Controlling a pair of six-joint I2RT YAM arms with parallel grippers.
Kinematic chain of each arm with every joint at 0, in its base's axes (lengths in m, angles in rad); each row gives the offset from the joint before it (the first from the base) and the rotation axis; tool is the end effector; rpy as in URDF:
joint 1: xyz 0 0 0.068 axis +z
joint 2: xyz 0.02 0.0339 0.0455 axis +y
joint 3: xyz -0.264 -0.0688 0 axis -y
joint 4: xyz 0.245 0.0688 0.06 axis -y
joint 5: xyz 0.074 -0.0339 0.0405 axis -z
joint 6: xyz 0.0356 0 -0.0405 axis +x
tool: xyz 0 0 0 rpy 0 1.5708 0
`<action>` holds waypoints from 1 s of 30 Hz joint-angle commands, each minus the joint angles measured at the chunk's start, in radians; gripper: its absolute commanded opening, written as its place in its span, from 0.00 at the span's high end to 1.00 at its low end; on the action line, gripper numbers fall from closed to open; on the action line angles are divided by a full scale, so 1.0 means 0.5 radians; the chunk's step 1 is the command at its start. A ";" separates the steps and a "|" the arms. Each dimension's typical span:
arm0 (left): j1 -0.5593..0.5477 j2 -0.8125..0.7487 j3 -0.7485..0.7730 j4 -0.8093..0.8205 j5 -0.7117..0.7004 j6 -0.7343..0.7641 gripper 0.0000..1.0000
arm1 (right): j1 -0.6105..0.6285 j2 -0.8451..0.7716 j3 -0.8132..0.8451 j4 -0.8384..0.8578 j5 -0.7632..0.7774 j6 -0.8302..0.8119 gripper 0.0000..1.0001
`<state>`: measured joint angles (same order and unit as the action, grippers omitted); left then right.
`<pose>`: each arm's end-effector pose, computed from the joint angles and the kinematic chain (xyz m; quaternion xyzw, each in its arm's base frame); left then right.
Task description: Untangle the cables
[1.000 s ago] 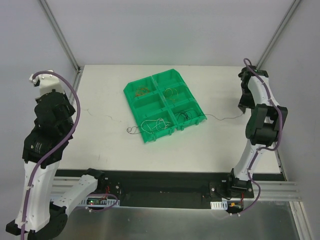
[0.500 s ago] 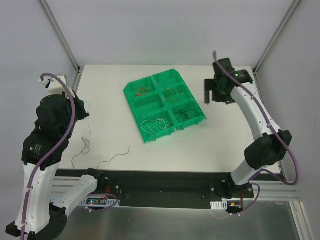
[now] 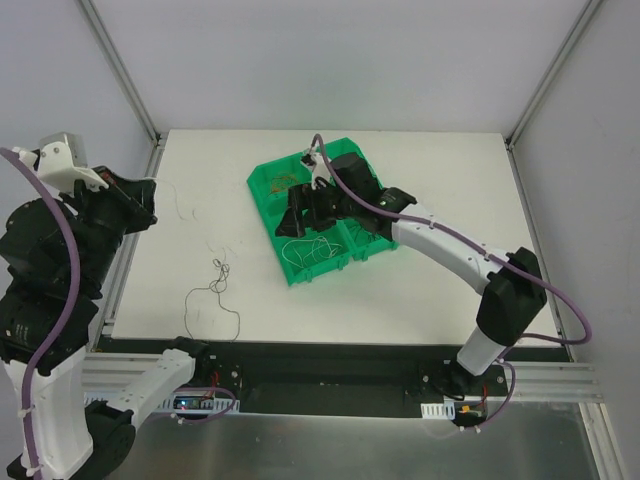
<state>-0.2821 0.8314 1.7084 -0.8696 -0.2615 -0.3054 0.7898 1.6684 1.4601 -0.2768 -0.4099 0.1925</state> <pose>0.0612 -0.0081 0.5361 -0.1007 0.6973 -0.1158 0.7001 0.2660 0.2885 0.3346 -0.3471 0.7703 0.3922 0.3638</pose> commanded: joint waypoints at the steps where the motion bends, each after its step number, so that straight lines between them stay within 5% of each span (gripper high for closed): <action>1: -0.010 0.126 0.157 0.043 0.253 -0.177 1.00 | 0.175 -0.094 0.108 0.452 -0.129 -0.136 0.11; 5: -0.010 0.196 0.212 0.040 0.412 -0.282 1.00 | 0.313 -0.030 0.243 0.513 0.151 -0.281 0.10; 23: -0.010 0.307 0.344 0.089 0.646 -0.457 1.00 | 0.565 0.301 0.598 0.434 0.528 -0.333 0.14; 27: -0.010 0.316 0.357 0.104 0.661 -0.466 1.00 | 0.562 0.372 0.672 0.421 0.510 -0.318 0.34; 30: -0.010 0.322 0.351 0.116 0.658 -0.457 1.00 | 0.559 0.406 0.752 0.388 0.375 -0.284 0.72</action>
<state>-0.2821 0.9829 1.8591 -0.8562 0.0460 -0.5209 1.0714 1.8683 1.7477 -0.0784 -0.1726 0.0360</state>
